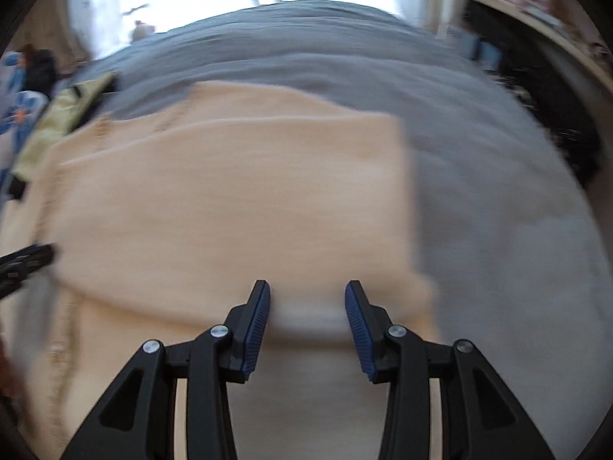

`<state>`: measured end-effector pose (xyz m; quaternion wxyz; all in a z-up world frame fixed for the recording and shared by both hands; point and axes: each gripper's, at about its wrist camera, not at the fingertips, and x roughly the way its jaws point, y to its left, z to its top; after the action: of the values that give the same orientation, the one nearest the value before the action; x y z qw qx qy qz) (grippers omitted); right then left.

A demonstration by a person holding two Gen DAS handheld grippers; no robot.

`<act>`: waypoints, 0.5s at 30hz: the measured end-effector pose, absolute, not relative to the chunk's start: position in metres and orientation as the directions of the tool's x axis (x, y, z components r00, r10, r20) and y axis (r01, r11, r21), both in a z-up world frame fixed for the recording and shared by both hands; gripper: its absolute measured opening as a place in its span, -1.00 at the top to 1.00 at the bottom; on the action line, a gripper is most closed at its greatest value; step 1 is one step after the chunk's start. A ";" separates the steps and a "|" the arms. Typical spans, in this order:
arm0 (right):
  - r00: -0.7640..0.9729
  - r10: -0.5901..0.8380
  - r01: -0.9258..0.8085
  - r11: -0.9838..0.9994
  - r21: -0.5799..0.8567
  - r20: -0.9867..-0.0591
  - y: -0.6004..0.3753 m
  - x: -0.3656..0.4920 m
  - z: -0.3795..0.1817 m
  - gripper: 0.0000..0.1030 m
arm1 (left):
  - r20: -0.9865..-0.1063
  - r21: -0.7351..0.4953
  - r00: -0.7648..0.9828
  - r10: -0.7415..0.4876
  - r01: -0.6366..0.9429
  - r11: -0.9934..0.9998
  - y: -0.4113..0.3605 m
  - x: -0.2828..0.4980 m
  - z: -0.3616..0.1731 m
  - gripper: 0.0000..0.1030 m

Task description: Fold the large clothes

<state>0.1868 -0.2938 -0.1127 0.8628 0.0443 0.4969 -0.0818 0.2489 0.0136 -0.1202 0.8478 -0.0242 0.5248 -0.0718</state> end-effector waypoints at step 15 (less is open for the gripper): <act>0.457 -0.165 0.202 0.976 -0.079 -0.874 -0.274 0.164 -0.104 0.18 | -0.898 -0.094 0.430 -0.099 0.032 0.995 0.029 0.220 -0.107 -0.12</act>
<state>0.1639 -0.2741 -0.1035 0.8534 0.0180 0.5098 -0.1076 0.2203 0.0292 -0.1075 0.8449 -0.0312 0.5326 -0.0387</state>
